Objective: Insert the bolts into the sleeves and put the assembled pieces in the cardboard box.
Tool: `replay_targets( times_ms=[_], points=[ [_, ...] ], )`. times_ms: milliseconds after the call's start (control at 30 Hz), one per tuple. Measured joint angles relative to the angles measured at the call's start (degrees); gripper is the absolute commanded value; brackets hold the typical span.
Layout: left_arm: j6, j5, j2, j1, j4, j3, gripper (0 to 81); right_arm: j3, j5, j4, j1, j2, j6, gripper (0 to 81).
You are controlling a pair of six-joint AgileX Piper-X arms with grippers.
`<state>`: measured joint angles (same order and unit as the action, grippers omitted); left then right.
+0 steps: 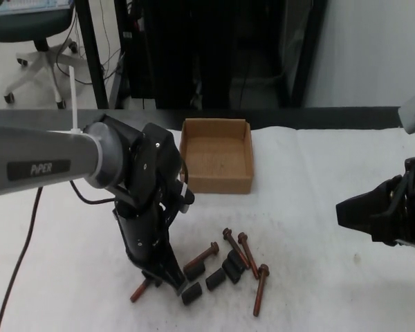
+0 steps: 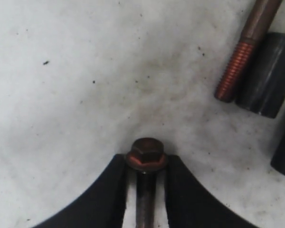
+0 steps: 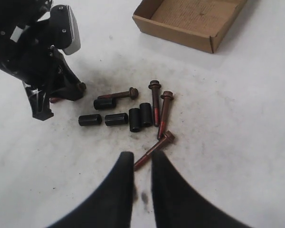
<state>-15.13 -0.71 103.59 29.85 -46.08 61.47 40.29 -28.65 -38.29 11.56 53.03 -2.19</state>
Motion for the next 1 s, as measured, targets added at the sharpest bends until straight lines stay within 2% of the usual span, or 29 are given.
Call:
replay_targets(
  times_ms=[67,367,1000],
  points=[
    [-0.27,-0.36,0.0,0.0,-1.69,0.0,35.3,0.0,0.0,0.0,0.0,0.0,0.0,14.0],
    [-0.13,-4.8,0.0,0.13,-7.45,0.05,35.2,0.0,0.0,0.0,0.0,0.0,0.0,14.0],
    [1.36,-4.38,0.0,0.18,1.1,0.05,35.2,0.0,0.0,0.0,0.0,0.0,0.0,14.0]
  ],
)
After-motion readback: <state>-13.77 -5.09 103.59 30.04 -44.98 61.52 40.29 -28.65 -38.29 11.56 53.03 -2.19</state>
